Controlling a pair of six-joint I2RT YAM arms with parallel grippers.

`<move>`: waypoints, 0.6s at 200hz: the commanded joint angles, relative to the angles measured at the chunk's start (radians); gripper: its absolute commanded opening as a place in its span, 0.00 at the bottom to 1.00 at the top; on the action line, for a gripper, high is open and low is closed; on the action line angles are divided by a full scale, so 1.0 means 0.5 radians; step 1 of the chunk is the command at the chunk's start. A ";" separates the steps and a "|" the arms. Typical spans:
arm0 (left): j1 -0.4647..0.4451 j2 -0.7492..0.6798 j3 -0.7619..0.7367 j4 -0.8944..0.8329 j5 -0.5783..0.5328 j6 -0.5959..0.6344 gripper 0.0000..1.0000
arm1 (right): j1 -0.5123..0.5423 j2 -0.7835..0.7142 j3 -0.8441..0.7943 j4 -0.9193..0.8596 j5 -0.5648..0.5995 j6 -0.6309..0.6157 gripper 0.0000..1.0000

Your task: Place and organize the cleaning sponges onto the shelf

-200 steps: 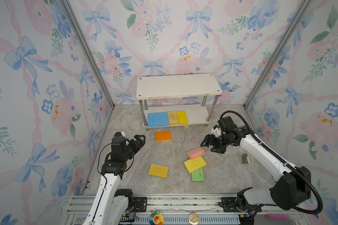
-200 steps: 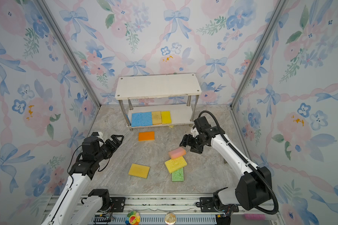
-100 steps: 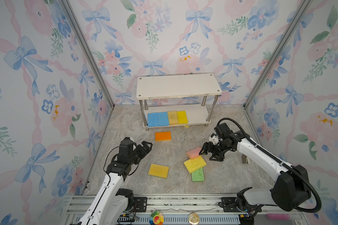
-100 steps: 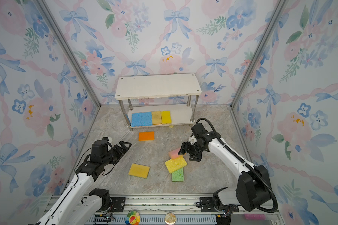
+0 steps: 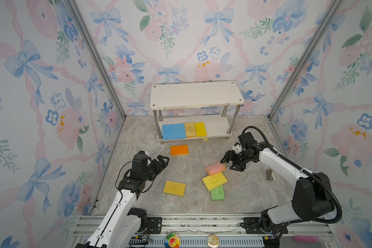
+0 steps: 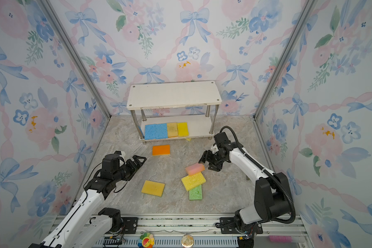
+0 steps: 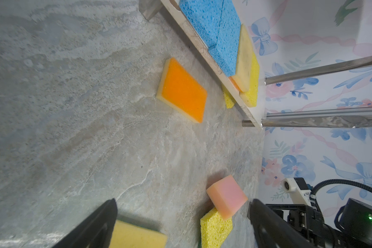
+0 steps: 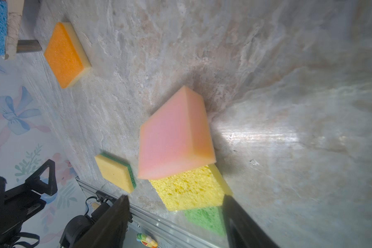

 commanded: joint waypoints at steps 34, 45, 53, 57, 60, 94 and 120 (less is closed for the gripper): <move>-0.023 0.107 0.082 0.064 0.053 0.054 0.98 | -0.113 -0.018 0.012 0.476 0.031 0.262 0.63; -0.027 0.121 0.085 0.076 0.050 0.058 0.98 | -0.113 0.038 0.007 0.608 0.043 0.318 0.61; -0.028 0.136 0.083 0.087 0.056 0.057 0.98 | -0.105 0.073 -0.018 0.784 0.041 0.397 0.59; -0.028 0.143 0.084 0.091 0.060 0.056 0.98 | -0.094 0.089 -0.039 0.895 0.042 0.444 0.58; -0.028 0.148 0.083 0.092 0.063 0.055 0.98 | -0.088 0.101 -0.057 0.983 0.049 0.480 0.58; -0.028 0.160 0.093 0.092 0.073 0.054 0.98 | 0.091 0.309 -0.243 1.844 0.318 0.922 0.52; -0.028 0.141 0.078 0.092 0.069 0.051 0.98 | 0.180 0.581 -0.246 2.218 0.421 1.143 0.50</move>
